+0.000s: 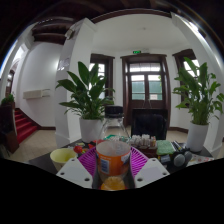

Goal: Pour water

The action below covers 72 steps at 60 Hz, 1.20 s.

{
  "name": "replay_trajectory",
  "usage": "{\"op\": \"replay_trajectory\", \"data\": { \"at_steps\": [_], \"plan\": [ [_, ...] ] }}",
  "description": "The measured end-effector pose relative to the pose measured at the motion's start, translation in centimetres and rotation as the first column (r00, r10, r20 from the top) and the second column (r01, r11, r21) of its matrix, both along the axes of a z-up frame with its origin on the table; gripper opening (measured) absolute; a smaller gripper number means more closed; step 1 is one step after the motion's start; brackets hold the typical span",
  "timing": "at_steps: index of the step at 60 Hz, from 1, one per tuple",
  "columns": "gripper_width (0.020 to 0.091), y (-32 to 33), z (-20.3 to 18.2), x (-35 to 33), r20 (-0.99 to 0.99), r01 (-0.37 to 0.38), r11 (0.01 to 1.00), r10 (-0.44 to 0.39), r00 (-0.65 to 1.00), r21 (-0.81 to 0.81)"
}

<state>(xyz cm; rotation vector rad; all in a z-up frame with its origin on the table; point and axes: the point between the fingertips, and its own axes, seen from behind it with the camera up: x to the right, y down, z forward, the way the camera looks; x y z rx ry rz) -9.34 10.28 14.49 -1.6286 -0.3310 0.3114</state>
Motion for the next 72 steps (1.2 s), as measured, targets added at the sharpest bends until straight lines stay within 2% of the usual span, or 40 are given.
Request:
{"op": "replay_trajectory", "data": {
  "at_steps": [7,8,10,18,26,41,55,72],
  "plan": [
    [0.0526,-0.2,-0.1,0.4,0.009,0.014,1.000,-0.014,1.000,-0.010],
    [0.0565,-0.3,-0.3,0.5,0.012,0.020,1.000,-0.020,1.000,-0.021],
    [0.0700,-0.6,-0.8,0.7,0.019,0.034,0.999,-0.033,0.999,-0.040],
    [0.0783,-3.0,-1.1,2.3,0.002,0.091,0.992,-0.091,0.996,-0.086],
    [0.0802,-7.8,-1.5,4.8,-0.016,0.184,0.974,-0.188,0.982,-0.133],
    [0.0808,-17.3,-0.3,8.7,-0.012,0.307,0.939,-0.313,0.950,-0.151],
    [0.0808,-21.9,2.2,11.3,0.005,0.382,0.917,-0.384,0.923,-0.117],
    [0.0804,-24.4,3.7,11.7,-0.003,0.401,0.911,-0.404,0.915,-0.094]
  ]
}}
